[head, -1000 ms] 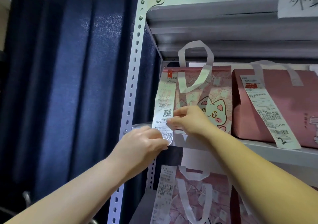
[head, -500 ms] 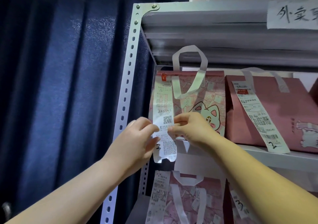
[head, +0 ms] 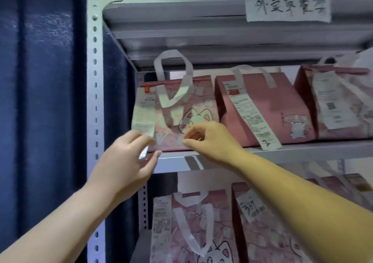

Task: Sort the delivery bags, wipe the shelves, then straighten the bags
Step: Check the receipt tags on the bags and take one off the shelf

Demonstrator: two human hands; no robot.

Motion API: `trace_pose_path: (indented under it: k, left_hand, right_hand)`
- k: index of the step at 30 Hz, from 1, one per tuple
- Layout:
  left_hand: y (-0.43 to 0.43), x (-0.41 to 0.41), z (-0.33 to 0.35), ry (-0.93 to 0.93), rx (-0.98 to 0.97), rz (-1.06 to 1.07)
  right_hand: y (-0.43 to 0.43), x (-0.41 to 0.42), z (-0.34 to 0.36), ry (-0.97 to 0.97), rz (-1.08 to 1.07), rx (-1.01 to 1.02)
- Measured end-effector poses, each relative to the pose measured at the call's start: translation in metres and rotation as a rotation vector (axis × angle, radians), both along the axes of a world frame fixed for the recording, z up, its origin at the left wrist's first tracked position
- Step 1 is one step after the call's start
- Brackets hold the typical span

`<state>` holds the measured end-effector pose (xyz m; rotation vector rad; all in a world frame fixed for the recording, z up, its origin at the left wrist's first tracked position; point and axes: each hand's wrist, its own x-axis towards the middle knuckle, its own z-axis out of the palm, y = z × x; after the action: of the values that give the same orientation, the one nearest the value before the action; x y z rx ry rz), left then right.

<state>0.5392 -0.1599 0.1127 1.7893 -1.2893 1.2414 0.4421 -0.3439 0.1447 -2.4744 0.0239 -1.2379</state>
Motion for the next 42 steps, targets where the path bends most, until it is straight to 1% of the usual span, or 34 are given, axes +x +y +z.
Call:
trace_pose_path:
  k: [5,9,12,13,15,19,22,23,28,34,38,42]
  left_hand:
    - [-0.027,-0.014,0.005,-0.023,0.015,-0.050]
    - [-0.061,-0.031,0.006,-0.007,0.041,-0.121]
    - [-0.088,-0.043,0.006,-0.016,0.067,-0.141]
    - [-0.098,-0.048,0.007,-0.014,0.071,-0.141]
    - [-0.117,-0.056,0.007,0.001,0.055,-0.135]
    - [-0.147,-0.068,0.008,0.017,0.035,-0.117]
    - [-0.157,-0.072,0.005,0.030,0.035,-0.096]
    - [-0.158,-0.073,0.003,0.029,0.034,-0.087]
    - [-0.162,-0.074,0.002,0.035,0.029,-0.024]
    - [-0.165,-0.082,0.005,0.021,0.058,0.033]
    - [-0.166,-0.085,0.006,0.015,0.058,0.055]
    - [-0.167,-0.090,0.006,0.018,0.063,0.047]
  right_hand:
    - [-0.031,-0.049,0.004,-0.061,-0.132,-0.163]
    - [-0.068,-0.083,0.008,-0.198,-0.213,-0.219]
    - [-0.099,-0.098,0.010,-0.298,-0.266,-0.160]
    - [-0.109,-0.101,0.010,-0.297,-0.275,-0.128]
    - [-0.130,-0.103,0.011,-0.226,-0.274,-0.050]
    - [-0.156,-0.096,0.013,-0.018,-0.196,0.229]
    - [-0.165,-0.090,0.015,0.057,0.032,0.466]
    - [-0.167,-0.089,0.015,0.063,0.101,0.512]
    - [-0.173,-0.093,0.007,0.025,0.278,0.557]
    - [-0.175,-0.098,0.003,0.031,0.378,0.521]
    - [-0.177,-0.096,0.002,-0.001,0.400,0.510]
    - [-0.177,-0.091,0.002,-0.027,0.315,0.409]
